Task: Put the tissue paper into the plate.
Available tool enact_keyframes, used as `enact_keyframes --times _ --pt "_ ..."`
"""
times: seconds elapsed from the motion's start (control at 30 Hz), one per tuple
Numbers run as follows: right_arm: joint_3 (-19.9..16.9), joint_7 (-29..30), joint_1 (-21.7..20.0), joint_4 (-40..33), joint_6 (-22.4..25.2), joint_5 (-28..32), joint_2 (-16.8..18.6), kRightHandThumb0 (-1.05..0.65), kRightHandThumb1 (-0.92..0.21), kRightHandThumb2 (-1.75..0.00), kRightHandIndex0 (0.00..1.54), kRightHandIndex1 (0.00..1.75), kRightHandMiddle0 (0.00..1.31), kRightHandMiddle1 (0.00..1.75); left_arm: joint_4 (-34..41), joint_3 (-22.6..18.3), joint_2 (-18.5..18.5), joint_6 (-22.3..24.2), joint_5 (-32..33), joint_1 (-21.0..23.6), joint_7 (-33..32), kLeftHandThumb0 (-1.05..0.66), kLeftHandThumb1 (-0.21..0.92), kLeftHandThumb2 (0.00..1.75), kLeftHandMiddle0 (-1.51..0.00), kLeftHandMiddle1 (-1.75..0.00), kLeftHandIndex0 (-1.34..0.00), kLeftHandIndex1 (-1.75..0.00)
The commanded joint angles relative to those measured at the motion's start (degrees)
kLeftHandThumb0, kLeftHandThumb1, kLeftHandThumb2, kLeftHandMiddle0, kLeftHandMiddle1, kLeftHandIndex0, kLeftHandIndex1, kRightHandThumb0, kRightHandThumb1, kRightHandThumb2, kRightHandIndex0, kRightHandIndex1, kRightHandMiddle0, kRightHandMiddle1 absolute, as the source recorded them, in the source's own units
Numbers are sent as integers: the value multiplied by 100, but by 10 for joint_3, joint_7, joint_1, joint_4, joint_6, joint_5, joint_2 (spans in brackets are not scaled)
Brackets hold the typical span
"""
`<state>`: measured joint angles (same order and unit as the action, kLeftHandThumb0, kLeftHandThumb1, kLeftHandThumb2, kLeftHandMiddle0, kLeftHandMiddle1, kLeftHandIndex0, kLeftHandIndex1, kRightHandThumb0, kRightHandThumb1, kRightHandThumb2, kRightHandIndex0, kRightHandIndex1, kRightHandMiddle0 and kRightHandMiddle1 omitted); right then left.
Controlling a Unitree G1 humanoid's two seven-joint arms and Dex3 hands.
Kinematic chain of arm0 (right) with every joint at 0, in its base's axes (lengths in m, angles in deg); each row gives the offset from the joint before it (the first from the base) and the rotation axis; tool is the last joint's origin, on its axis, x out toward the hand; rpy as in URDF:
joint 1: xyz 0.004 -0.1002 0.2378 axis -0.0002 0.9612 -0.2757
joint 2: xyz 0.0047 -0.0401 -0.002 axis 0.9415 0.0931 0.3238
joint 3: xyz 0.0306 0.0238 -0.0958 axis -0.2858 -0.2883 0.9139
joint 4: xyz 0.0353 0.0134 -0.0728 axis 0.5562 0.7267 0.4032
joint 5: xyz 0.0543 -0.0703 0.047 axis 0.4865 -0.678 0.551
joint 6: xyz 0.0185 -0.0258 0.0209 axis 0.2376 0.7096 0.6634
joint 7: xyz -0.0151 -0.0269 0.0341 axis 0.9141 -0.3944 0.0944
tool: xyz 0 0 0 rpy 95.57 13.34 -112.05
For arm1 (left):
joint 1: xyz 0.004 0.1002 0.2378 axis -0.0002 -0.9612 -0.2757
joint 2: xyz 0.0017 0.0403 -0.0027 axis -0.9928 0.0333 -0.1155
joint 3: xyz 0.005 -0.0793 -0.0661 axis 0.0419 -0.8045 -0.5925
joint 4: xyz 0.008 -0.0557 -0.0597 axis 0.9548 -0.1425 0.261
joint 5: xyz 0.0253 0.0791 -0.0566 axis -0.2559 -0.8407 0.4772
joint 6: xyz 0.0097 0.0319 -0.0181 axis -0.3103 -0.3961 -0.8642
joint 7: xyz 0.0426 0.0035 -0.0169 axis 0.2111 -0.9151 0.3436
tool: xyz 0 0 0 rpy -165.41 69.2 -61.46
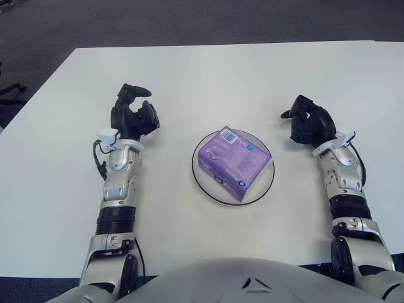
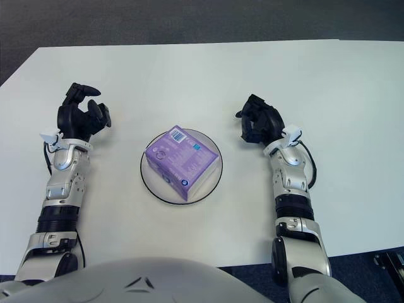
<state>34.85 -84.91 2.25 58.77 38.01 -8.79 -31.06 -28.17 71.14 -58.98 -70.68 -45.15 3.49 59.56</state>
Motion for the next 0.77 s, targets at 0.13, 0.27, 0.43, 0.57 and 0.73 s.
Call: enact_keyframes --times 0.13,0.27,0.43,0.57,0.73 --pt "5 6 78 38 10 0 35 -45 -42 -119 125 175 54 175 -69 11 77 20 6 -104 -9 -44 44 117 -130 -175 -52 -175" --pt "5 6 79 37 11 0 35 -45 -42 -119 125 175 53 175 -71 13 77 27 4 -105 -10 -44 44 116 -129 -175 -51 -175" --pt "6 7 79 37 12 -2 35 -44 -43 -117 125 175 52 175 -77 15 77 41 2 -105 -12 -44 45 115 -129 -175 -51 -175" --pt "5 8 78 36 13 -2 34 -44 -44 -117 125 175 52 175 -79 16 76 55 0 -103 -14 -44 45 115 -129 -175 -51 -175" --pt "5 10 78 36 11 -4 35 -44 -44 -117 125 175 52 175 -82 23 69 68 -12 -104 -14 -44 45 115 -128 -175 -51 -175"
